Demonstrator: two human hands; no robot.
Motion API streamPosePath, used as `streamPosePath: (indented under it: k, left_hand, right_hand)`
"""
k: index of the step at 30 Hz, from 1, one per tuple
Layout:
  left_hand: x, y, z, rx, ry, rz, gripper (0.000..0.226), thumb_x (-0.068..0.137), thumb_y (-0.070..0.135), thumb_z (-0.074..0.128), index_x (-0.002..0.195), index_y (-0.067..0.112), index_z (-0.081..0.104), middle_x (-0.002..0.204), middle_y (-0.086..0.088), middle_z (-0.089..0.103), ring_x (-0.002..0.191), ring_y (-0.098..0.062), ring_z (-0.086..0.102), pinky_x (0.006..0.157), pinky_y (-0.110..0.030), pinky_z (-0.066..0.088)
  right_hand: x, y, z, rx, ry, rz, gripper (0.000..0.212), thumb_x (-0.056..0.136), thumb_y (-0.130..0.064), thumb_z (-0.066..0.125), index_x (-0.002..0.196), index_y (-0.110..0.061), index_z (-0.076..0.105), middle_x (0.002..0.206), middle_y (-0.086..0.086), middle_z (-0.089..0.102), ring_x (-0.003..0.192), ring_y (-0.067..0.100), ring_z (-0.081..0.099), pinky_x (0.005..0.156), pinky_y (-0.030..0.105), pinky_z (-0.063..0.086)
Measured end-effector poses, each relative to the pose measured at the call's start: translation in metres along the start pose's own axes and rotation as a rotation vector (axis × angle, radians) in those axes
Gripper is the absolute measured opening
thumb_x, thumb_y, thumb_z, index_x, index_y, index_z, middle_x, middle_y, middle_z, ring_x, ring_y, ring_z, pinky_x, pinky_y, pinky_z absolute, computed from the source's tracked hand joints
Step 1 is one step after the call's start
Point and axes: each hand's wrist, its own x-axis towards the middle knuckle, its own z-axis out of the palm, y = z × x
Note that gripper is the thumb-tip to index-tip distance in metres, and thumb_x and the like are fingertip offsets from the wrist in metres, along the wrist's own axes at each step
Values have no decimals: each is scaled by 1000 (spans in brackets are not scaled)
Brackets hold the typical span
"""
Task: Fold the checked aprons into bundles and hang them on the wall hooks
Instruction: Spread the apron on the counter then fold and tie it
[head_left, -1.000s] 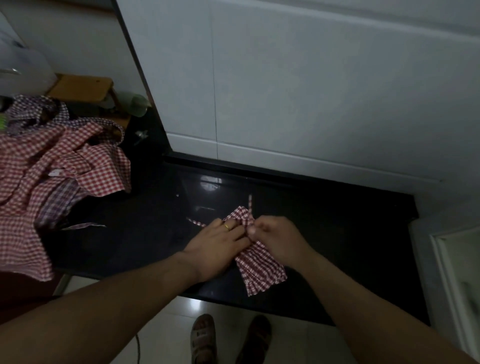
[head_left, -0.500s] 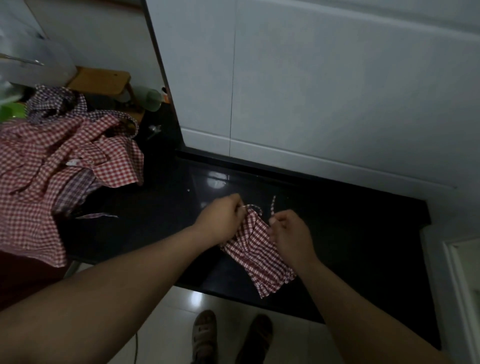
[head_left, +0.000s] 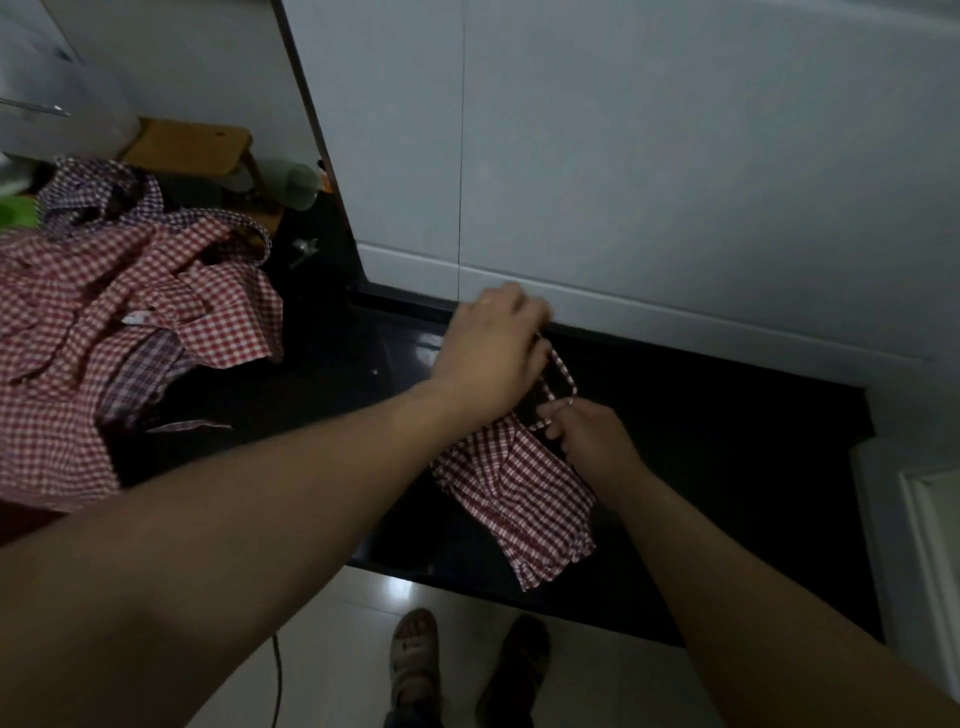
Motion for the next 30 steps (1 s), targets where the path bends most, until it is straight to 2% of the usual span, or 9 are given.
streamPosePath:
  k: [2, 5, 7, 13, 19, 23, 25, 27, 30]
  left_hand:
    - [-40, -1, 9, -117, 95, -380, 32, 93, 40, 64, 113, 18, 53, 111, -1, 53, 103, -23, 55, 84, -40, 49]
    - [-111, 2, 31, -384, -171, -1000, 62, 87, 64, 67, 120, 17, 44, 126, -6, 55, 112, -28, 61, 93, -42, 52]
    - [-138, 8, 45, -506, -329, -1150, 72, 87, 68, 66, 128, 13, 42, 127, -6, 57, 117, -30, 61, 95, -39, 50]
    - [-100, 17, 62, -1070, -284, -1117, 28, 102, 28, 54, 111, 8, 71, 102, -13, 76, 91, -26, 73, 88, -39, 59]
    - [-79, 20, 48, -1484, -184, -1255, 30, 105, 27, 56, 125, 6, 62, 125, -24, 70, 107, -37, 72, 98, -55, 58]
    - [-84, 20, 33, -1849, -386, -1137, 76, 100, 73, 38, 135, 12, 68, 137, -23, 65, 128, -38, 62, 115, -57, 41]
    - [-88, 12, 32, -1811, -461, -1066, 71, 100, 68, 43, 143, 14, 62, 141, -20, 63, 134, -36, 59, 116, -55, 39]
    - [-89, 9, 34, -1671, -488, -1090, 50, 103, 40, 57, 141, 8, 61, 133, -18, 69, 125, -32, 66, 108, -48, 49]
    - [-95, -4, 41, -1598, -417, -1233, 37, 101, 18, 61, 135, 2, 62, 119, -17, 75, 109, -31, 74, 92, -43, 57]
  right_hand:
    - [6, 2, -2, 73, 57, 101, 23, 101, -22, 51, 101, -15, 73, 86, 4, 65, 75, 15, 56, 64, 29, 40]
    - [15, 12, -8, 99, 72, 210, 21, 100, -20, 50, 98, -14, 71, 88, 8, 65, 70, 16, 55, 63, 30, 42]
    - [15, 18, -10, 72, 12, 278, 21, 101, -15, 51, 98, -7, 70, 89, 14, 68, 68, 19, 59, 63, 28, 44]
    - [-4, 13, -4, 344, -172, 381, 27, 102, -22, 54, 107, -3, 73, 95, 15, 76, 82, 25, 70, 73, 34, 55]
    - [-10, -16, -11, 466, -319, 236, 33, 107, -29, 48, 114, -5, 70, 91, 11, 74, 78, 19, 68, 73, 31, 54]
    - [-11, -22, -5, 353, -275, 138, 33, 108, -30, 46, 115, -6, 69, 93, 12, 75, 80, 20, 69, 73, 31, 55]
    - [-12, -20, -4, 306, -266, 117, 33, 108, -31, 46, 116, -9, 69, 96, 11, 76, 82, 20, 69, 72, 31, 56]
    - [-10, -18, -5, 345, -257, 135, 27, 105, -26, 50, 112, -7, 69, 88, 13, 72, 72, 20, 66, 62, 28, 53]
    - [-1, -20, -16, 510, -26, 170, 16, 96, -16, 54, 94, -9, 68, 61, 0, 56, 48, 10, 45, 42, 20, 33]
